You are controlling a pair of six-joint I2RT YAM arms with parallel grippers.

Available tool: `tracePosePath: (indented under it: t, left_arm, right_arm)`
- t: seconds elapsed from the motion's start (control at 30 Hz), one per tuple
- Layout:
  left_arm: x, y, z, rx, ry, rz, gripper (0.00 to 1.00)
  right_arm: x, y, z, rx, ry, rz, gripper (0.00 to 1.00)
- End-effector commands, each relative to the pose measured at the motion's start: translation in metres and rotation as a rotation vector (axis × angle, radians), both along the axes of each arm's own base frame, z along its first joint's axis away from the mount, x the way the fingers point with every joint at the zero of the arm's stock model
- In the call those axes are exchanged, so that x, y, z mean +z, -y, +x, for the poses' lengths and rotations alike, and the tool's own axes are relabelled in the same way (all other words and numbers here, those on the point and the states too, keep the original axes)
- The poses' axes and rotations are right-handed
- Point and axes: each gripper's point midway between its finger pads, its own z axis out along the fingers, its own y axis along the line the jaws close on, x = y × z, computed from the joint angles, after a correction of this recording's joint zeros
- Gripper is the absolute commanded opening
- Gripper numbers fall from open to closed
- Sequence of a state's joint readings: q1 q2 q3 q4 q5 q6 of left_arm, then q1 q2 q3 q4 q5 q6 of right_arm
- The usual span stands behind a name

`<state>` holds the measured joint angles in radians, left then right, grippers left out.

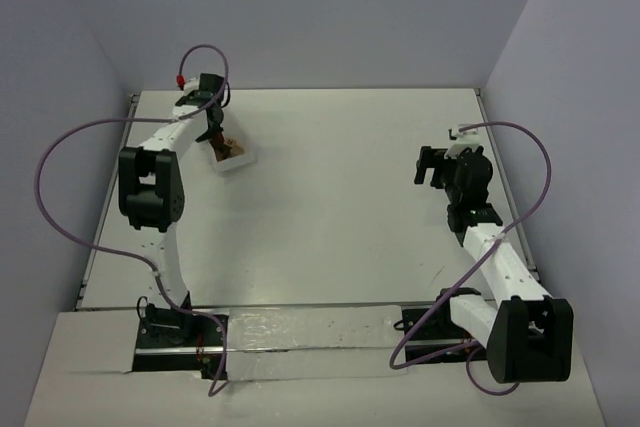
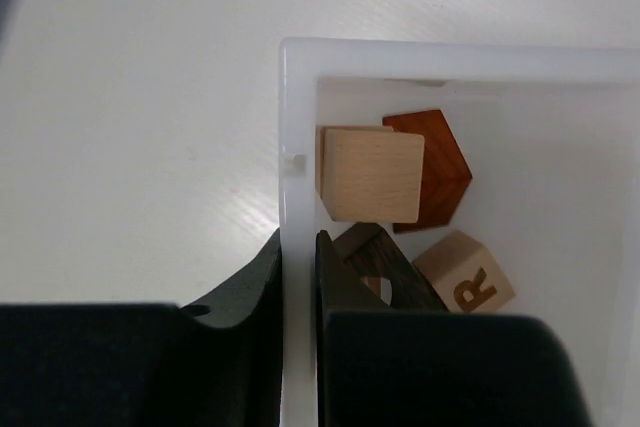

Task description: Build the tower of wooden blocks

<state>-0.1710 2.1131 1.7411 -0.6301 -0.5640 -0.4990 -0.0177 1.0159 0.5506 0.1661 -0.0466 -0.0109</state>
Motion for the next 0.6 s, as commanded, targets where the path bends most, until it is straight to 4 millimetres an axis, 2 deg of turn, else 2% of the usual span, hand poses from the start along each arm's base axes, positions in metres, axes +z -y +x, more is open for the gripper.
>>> tracePosePath:
  t: [0.0,0.13,0.27,0.37,0.57]
  left_arm:
    - [0.081,0.009,-0.018,-0.111,0.135,0.419,0.00]
    - [0.099,0.033,-0.043,-0.245,0.167,0.562,0.00]
    - [0.120,0.059,-0.056,-0.324,0.199,0.673,0.00]
    - [0.125,0.075,-0.070,-0.384,0.193,0.792,0.00]
    - [0.130,0.123,-0.099,-0.511,0.202,0.939,0.00]
  right_arm:
    - [0.039,-0.002,0.007,0.011,0.097,0.012,1.00]
    - [0.043,-0.002,0.006,0.013,0.108,0.013,1.00]
    - [0.048,-0.003,0.004,0.021,0.121,0.015,1.00]
    - [0.050,-0.003,0.003,0.023,0.128,0.015,1.00]
    - [0.054,-0.004,0.001,0.029,0.140,0.016,1.00]
